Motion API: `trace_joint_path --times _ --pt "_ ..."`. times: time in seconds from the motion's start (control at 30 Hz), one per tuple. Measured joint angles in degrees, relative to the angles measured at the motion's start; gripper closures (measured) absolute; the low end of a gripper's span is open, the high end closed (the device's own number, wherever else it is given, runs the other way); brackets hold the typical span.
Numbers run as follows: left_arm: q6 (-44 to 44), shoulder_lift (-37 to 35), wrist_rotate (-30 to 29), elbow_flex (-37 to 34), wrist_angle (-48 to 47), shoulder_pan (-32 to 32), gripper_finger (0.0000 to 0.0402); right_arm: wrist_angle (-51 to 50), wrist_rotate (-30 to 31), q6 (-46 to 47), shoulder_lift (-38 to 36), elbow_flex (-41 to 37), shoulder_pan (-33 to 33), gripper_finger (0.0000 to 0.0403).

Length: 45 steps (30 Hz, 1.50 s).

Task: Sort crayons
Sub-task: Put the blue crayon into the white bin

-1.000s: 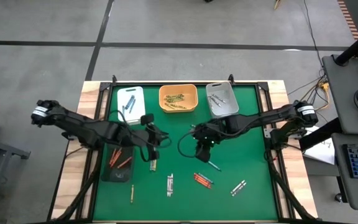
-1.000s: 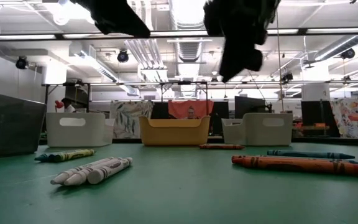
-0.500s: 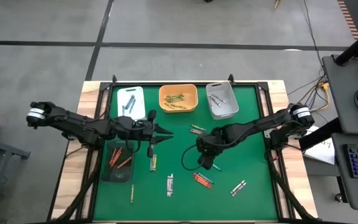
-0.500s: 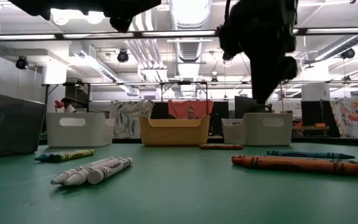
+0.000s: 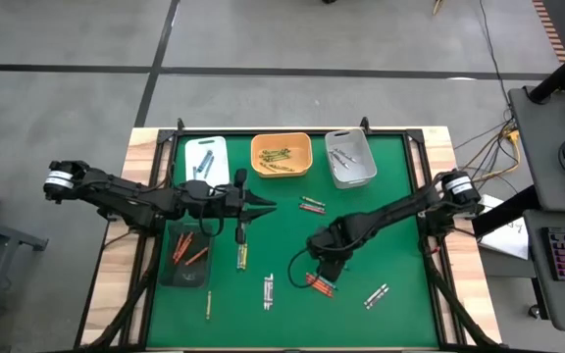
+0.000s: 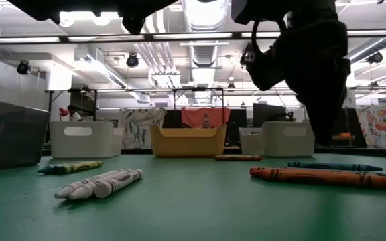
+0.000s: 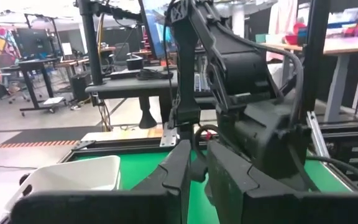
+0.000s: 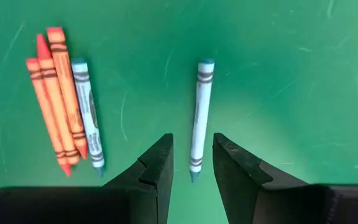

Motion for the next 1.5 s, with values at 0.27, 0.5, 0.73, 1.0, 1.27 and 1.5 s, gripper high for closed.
trace_joint_path --times 0.27,0.5,0.73,1.0,1.27,1.5 --pt "-1.6 0.2 -0.1 1.4 0.0 0.0 0.0365 0.2 1.7 -0.6 1.7 -0.1 1.1 0.0303" --pt "-2.7 0.2 -0.1 1.7 0.2 0.0 0.0365 0.6 3.6 -2.7 6.8 0.0 1.5 0.0303" --pt "-5.8 0.2 -0.5 1.7 -1.3 0.0 0.0365 0.5 3.4 -6.3 10.8 0.1 1.5 0.0326" --pt "-8.8 0.2 -3.1 -0.3 -1.3 0.0 0.0365 0.7 4.5 -13.7 8.9 -0.1 1.2 0.0389" --pt "-12.1 0.2 -2.9 -7.1 9.4 -0.1 0.0365 4.9 15.9 -22.0 -0.8 -0.6 -0.5 0.0393" --pt "-12.2 0.2 -1.0 -10.4 13.7 -0.2 0.0364 22.2 22.6 -31.6 -10.9 -5.1 -2.4 0.0394"
